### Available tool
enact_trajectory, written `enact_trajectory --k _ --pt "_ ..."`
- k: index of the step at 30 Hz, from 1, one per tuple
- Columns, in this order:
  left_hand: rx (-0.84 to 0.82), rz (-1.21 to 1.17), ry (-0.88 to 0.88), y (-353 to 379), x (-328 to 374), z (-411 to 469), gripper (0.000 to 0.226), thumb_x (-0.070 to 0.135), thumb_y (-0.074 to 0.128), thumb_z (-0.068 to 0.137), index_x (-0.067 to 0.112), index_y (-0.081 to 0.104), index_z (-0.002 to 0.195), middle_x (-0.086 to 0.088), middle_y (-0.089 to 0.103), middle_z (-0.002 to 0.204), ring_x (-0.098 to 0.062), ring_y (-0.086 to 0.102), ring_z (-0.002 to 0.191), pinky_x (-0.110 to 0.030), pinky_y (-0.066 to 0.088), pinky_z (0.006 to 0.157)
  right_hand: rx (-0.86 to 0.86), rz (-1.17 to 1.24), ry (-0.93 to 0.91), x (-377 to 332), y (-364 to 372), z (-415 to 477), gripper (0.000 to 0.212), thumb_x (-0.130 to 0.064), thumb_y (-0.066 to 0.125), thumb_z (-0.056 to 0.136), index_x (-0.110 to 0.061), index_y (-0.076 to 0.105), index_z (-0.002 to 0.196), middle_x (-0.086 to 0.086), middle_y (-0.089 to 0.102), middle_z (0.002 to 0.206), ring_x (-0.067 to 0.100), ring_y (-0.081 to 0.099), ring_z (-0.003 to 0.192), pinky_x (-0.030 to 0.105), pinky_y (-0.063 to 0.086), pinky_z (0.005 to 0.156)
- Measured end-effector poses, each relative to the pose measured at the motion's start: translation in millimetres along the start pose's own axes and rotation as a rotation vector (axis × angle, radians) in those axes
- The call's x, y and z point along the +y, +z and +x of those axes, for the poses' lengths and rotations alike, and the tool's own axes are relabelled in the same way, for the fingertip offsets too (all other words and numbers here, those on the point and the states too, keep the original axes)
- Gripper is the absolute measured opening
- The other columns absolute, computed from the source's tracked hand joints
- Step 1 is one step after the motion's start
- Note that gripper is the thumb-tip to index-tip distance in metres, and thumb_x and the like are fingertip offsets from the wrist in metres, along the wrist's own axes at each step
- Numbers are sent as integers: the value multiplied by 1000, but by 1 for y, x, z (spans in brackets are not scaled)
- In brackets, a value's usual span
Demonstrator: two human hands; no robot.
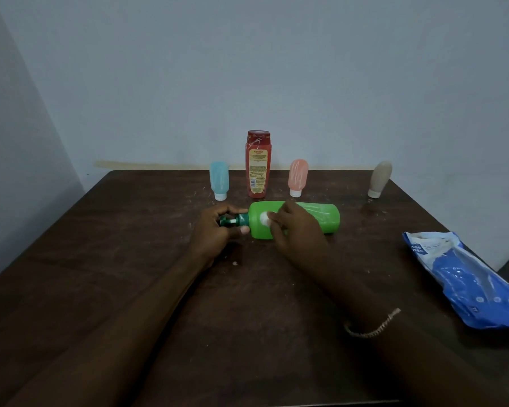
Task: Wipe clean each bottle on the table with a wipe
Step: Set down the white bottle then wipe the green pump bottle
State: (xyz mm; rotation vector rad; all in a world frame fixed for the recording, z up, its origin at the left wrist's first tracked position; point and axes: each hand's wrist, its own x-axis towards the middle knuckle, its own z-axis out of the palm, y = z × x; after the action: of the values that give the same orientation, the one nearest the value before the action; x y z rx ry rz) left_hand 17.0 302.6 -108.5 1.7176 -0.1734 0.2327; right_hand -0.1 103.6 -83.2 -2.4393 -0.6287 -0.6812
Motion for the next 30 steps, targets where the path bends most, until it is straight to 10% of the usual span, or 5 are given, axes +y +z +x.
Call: enact_trajectory --k 17,30 --pt "2 -15 15 2 -1 0 30 -10 79 72 8 74 97 1 74 106 -18 72 96 -29 60 75 97 -83 132 30 -11 1 20 -22 61 94 -8 76 94 4 56 80 13 49 67 19 28 60" --pt "1 -15 -13 1 -4 1 34 -9 81 70 13 75 94 0 74 106 -21 72 97 -49 61 83 76 -72 145 34 -11 -9 20 -24 60 94 -11 75 98 0 55 82 12 51 70 22 29 63"
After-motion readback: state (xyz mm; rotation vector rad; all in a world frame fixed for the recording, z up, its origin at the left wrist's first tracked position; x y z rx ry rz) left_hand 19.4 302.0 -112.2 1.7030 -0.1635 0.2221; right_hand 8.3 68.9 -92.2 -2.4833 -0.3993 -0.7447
